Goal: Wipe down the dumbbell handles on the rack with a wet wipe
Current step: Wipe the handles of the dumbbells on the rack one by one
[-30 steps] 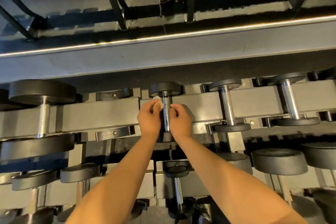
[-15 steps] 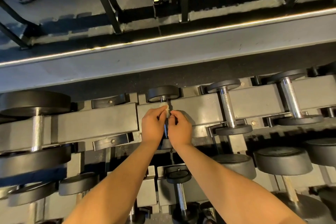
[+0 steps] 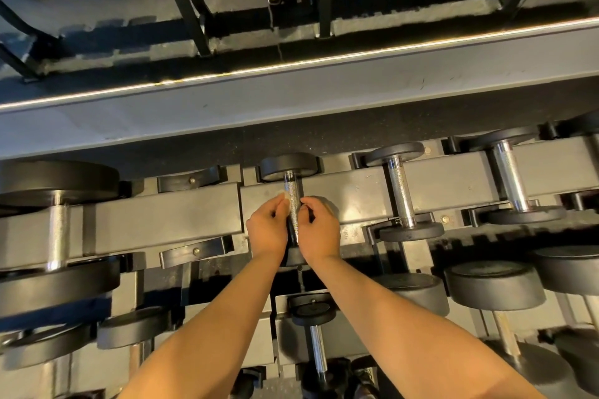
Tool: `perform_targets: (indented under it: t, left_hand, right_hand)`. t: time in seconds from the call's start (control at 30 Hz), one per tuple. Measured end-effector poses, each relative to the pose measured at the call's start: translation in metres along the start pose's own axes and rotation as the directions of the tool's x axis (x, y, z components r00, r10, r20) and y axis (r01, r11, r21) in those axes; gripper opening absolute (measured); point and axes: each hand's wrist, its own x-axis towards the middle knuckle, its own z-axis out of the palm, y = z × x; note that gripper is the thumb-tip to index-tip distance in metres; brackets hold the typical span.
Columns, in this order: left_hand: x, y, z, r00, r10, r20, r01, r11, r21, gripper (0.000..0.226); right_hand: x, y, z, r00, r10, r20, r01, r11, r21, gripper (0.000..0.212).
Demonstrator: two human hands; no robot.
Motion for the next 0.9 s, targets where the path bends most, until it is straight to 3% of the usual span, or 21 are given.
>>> perform_targets:
  t: [0.23, 0.6, 0.77, 0.9]
  left_hand:
    - [0.017, 0.012, 0.009, 0.999, -0.037, -0.032, 0.038, 0.999, 0.036, 0.026]
    - [-0.039, 0.002, -0.009, 0.978, -0.206, -0.002, 0.203, 0.963, 0.178, 0.017]
    - [-0.051, 0.010, -0.011, 0.990, -0.140, 0.018, 0.137, 0.985, 0.100, 0.022]
    - [-0.054, 0.019, -0.007, 0.993, 0.033, 0.116, -0.041, 0.997, 0.066, 0.030]
  right_hand:
    - [0.002, 0.002, 0.003, 1.000, -0.020, -0.011, 0.020, 1.000, -0.003, 0.024]
    - [-0.008, -0.006, -0.009, 0.995, 0.091, 0.051, -0.094, 0.993, 0.074, 0.022]
    - [-0.022, -0.009, -0.025, 0.985, 0.097, 0.142, -0.117, 0.983, 0.141, 0.029]
    - [-0.025, -0.017, -0.027, 0.992, 0.047, 0.118, -0.065, 0.986, 0.152, 0.022]
